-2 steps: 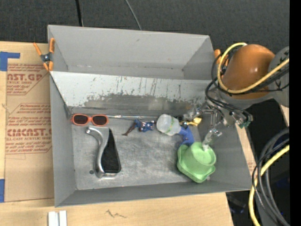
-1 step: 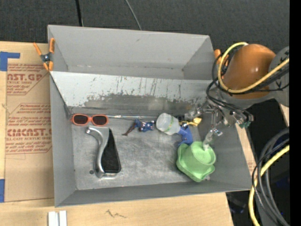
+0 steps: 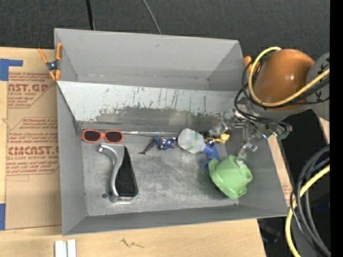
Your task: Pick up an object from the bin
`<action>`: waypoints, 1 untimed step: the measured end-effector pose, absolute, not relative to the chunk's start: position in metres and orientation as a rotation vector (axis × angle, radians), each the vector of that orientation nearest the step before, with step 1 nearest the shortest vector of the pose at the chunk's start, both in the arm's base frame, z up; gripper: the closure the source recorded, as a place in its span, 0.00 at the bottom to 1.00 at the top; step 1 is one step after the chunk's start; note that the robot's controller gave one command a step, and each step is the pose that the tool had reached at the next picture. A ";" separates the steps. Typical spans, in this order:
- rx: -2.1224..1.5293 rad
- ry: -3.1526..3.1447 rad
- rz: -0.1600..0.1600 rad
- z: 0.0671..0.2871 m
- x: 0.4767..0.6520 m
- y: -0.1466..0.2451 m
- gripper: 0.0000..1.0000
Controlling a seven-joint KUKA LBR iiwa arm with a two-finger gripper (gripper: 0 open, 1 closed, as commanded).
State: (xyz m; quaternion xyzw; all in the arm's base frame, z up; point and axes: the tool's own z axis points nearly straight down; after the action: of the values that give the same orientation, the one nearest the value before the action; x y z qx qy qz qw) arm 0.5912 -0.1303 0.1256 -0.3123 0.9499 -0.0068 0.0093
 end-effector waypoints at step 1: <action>-0.995 2.974 0.000 0.106 0.581 -0.131 0.00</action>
Offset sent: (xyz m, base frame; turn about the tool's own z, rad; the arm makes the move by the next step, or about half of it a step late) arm -0.0073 0.0303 -0.0556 0.0381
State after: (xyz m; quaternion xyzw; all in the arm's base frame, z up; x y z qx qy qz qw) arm 0.5806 -0.1309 0.1057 -0.3172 0.9484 -0.0001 0.0026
